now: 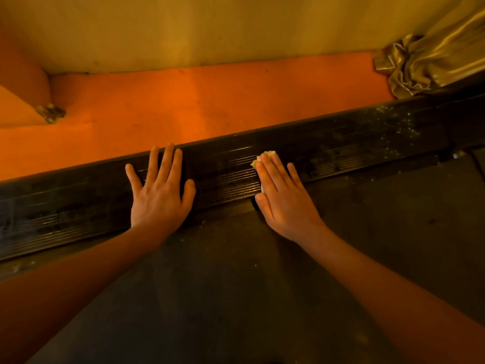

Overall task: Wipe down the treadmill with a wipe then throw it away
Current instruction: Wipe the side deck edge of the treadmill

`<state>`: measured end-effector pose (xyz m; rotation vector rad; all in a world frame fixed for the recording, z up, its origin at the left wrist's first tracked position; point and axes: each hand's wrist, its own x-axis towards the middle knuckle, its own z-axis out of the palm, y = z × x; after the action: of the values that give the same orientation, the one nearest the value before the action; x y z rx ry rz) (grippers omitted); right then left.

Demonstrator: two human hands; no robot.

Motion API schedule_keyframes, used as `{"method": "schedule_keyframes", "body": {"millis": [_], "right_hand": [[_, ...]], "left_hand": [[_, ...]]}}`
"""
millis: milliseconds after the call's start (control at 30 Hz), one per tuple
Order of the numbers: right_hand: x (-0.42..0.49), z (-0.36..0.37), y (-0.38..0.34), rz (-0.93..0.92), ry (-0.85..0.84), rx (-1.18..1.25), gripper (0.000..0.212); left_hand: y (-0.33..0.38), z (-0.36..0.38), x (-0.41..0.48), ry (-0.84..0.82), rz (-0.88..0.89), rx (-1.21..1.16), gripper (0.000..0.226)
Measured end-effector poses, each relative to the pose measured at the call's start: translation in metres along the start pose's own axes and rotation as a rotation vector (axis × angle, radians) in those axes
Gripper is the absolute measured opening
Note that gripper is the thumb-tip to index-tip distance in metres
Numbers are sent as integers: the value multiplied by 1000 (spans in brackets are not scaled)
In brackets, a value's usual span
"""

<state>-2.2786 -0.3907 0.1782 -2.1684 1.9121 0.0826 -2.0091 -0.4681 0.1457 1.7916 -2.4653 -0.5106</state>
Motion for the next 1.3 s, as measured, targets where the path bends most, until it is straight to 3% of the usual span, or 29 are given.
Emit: {"method": "schedule_keyframes", "body": {"millis": [133, 333, 500, 800, 1067, 1300], "right_hand": [[14, -8, 10, -29, -30, -66, 66], [37, -15, 8, 157, 3, 12, 65], [13, -4, -16, 107, -19, 96, 65], [63, -20, -1, 87, -66, -23, 67], [-5, -11, 16, 26, -82, -45, 67], [52, -29, 31, 121, -84, -51, 68]], "left_hand": [[-1, 0, -2, 10, 15, -8, 73], [0, -3, -1, -7, 17, 11, 74], [-1, -1, -2, -14, 15, 16, 73], [-1, -1, 0, -12, 24, -2, 72], [-2, 0, 1, -8, 29, -8, 71], [-2, 2, 0, 6, 33, -13, 72]]}}
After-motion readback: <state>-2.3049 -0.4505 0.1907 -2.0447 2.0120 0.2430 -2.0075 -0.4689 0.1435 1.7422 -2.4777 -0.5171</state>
